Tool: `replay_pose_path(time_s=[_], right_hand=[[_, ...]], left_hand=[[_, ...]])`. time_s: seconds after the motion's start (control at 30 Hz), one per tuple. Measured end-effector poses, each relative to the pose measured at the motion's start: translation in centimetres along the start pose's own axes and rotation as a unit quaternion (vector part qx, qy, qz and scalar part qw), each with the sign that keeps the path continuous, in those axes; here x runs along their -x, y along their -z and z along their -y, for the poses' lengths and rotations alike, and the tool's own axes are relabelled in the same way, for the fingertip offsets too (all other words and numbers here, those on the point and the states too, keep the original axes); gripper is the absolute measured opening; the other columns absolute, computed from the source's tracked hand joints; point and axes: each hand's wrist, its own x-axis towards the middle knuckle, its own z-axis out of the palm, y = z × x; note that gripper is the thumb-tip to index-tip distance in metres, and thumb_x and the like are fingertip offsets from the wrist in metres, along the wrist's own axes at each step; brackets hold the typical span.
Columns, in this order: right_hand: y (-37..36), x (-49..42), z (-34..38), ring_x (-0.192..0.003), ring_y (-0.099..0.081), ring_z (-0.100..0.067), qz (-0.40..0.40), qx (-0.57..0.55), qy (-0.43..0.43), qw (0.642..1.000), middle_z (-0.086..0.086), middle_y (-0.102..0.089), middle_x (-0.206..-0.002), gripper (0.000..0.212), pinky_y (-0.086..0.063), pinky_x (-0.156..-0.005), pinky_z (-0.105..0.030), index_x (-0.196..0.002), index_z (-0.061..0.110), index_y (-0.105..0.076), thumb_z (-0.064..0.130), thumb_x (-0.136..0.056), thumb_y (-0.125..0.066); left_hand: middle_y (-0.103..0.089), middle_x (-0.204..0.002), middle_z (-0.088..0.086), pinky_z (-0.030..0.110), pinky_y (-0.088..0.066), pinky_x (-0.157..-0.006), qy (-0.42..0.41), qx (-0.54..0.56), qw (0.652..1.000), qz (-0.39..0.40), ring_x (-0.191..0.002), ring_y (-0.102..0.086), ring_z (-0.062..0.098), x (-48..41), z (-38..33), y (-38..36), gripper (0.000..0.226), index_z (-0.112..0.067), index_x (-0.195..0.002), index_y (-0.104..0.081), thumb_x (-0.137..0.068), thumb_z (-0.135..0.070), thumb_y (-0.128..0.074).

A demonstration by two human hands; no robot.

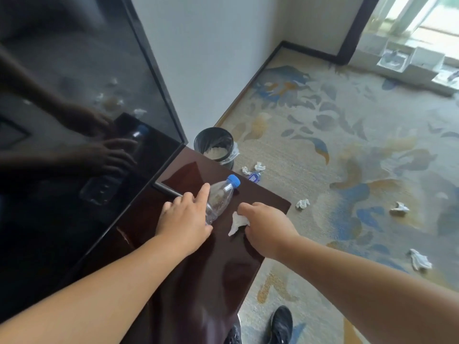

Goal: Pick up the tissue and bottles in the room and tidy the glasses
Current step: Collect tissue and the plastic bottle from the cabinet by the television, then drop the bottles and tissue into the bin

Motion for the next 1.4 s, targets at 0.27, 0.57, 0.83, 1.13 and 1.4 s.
replay_pose_path(time_s=[0.27,0.57,0.83,1.13,1.4], right_hand=[[7.7,3.8,-3.3,-0.090,-0.057,-0.026,-0.074,-0.047,-0.049,0.995,-0.004,-0.055,-0.099,0.022,-0.044,-0.070,-0.032,-0.090,0.016,-0.064,0.006,-0.088,-0.044],[18.8,5.5,-7.2,-0.094,-0.054,-0.023,-0.175,-0.046,-0.034,0.983,0.003,-0.045,-0.094,0.024,-0.034,-0.072,-0.026,-0.100,0.020,-0.061,0.035,-0.085,-0.051],[27.4,5.2,-15.2,-0.082,-0.051,-0.020,-0.184,-0.043,0.038,0.981,-0.001,-0.050,-0.094,0.025,-0.041,-0.070,-0.031,-0.088,0.012,-0.058,0.030,-0.094,-0.041],[32.2,1.7,-19.4,-0.093,-0.047,-0.017,-0.164,-0.066,0.078,0.981,0.002,-0.050,-0.111,0.025,-0.040,-0.074,-0.031,-0.106,0.021,-0.050,0.012,-0.089,-0.035],[33.7,-5.3,-17.1,-0.105,-0.041,-0.015,-0.091,-0.043,0.132,0.986,0.001,-0.046,-0.124,0.035,-0.036,-0.080,-0.031,-0.120,0.020,-0.042,0.012,-0.086,-0.036]], left_hand=[[-0.033,-0.122,0.003,0.042,-0.046,-0.089,0.044,0.167,0.985,0.009,-0.110,-0.049,0.028,-0.5,-3.3,4.9,0.074,-0.021,-0.137,-0.024,-0.074,-0.031,-0.062],[-0.050,-0.117,0.001,0.029,-0.040,-0.076,0.028,0.388,0.918,-0.084,-0.096,-0.054,0.019,-3.7,-10.3,13.7,0.069,-0.027,-0.130,-0.026,-0.076,-0.022,-0.068],[-0.050,-0.124,0.003,0.022,-0.036,-0.080,0.060,0.479,0.858,-0.176,-0.105,-0.053,0.015,-7.0,-19.0,17.2,0.079,-0.034,-0.138,-0.022,-0.079,-0.032,-0.074],[-0.050,-0.124,0.005,0.028,-0.034,-0.083,0.092,0.493,0.841,-0.203,-0.103,-0.050,0.017,-10.8,-23.8,19.6,0.063,-0.030,-0.134,-0.025,-0.086,-0.032,-0.065],[-0.050,-0.125,0.000,0.034,-0.041,-0.090,0.142,0.490,0.828,-0.231,-0.109,-0.052,0.019,-15.6,-19.1,20.8,0.072,-0.028,-0.137,-0.026,-0.081,-0.028,-0.071]])
